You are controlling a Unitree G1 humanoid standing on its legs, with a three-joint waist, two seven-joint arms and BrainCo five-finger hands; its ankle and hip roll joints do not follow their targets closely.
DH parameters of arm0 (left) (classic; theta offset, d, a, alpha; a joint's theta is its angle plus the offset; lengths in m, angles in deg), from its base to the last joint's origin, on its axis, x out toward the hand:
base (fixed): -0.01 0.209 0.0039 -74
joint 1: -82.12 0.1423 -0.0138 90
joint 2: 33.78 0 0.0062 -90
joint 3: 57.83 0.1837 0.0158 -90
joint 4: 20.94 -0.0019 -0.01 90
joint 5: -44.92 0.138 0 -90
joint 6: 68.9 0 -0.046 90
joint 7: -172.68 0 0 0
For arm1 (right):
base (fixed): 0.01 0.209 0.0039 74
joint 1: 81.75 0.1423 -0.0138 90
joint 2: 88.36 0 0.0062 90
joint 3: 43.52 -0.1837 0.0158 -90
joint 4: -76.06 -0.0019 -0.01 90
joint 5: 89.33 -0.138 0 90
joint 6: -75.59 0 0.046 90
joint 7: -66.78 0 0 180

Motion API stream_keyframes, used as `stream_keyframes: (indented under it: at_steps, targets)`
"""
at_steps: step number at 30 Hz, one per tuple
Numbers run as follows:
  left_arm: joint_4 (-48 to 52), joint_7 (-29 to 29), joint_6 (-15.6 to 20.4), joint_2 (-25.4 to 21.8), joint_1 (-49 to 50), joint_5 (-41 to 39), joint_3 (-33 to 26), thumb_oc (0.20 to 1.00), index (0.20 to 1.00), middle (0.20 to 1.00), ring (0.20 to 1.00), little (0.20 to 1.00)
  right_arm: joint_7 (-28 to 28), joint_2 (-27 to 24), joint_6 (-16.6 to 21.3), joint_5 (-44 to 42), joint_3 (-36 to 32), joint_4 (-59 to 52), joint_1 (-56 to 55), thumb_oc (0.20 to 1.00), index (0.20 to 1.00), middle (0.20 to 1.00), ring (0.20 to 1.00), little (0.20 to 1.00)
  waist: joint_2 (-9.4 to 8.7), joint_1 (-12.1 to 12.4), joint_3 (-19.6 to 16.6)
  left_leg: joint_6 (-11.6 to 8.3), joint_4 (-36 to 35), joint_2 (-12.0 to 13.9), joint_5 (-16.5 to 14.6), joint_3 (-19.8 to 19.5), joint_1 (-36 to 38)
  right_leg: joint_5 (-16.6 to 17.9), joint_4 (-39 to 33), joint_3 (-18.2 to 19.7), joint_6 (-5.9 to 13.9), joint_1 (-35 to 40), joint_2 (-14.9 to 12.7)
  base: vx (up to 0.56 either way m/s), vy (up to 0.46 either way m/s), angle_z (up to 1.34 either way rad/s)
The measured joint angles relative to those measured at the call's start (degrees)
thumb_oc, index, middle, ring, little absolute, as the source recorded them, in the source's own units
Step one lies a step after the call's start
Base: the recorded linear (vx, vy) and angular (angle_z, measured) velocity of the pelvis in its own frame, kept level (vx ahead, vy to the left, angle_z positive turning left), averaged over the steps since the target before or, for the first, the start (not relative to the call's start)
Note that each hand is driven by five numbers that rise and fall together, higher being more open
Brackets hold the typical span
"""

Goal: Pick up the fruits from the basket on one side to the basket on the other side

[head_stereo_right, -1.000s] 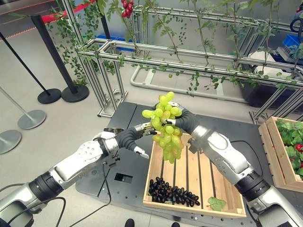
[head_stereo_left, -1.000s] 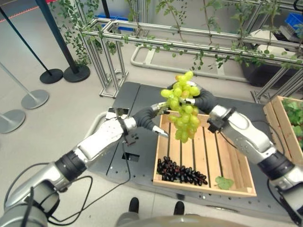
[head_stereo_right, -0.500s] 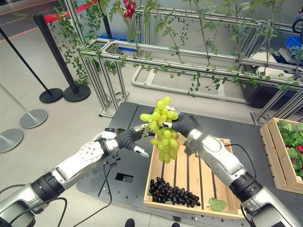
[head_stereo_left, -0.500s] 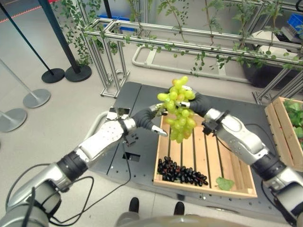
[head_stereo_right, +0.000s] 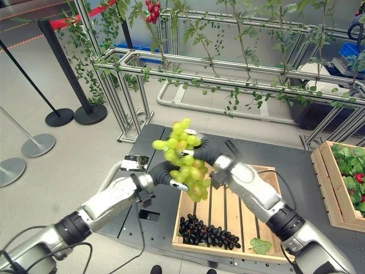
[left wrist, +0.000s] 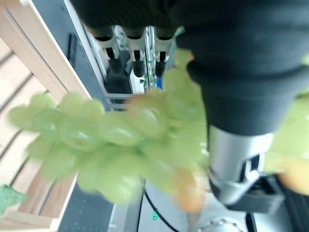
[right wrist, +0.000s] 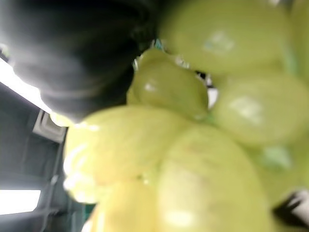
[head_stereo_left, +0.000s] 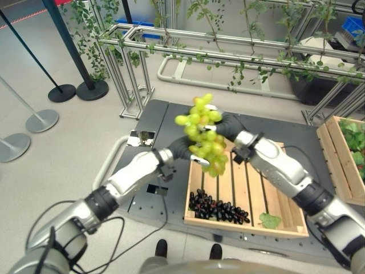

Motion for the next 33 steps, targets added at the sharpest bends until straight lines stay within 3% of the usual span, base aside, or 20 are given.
stream_keyframes:
  at_steps: [15,33]
  targets:
    - [-1.0,-1.7,-0.2,-1.0,3.9,3.8,0.9,1.000,1.000,1.000,1.000,1.000,0.7,-1.5,1.0,-0.1,-0.9,-0.7,3.0,0.200,0.200,0.200,0.200,0.200,-0.02,0.0,-0.1,0.00,0.0,0.0,0.0,0.0,0.0,0.0,0.0,0.0,0.00,0.0,0.0,0.00,0.000,0.00]
    - [-1.1,-0.6,-0.3,0.5,6.4,3.7,-1.7,1.000,1.000,1.000,1.000,1.000,0.9,1.0,1.4,-0.2,-1.1,-0.6,1.7,0.200,0.200,0.200,0.200,0.200,-0.03,0.1,-0.1,0.00,0.0,0.0,0.0,-0.1,0.0,0.0,0.0,-0.1,0.00,0.0,0.0,0.00,0.000,0.00]
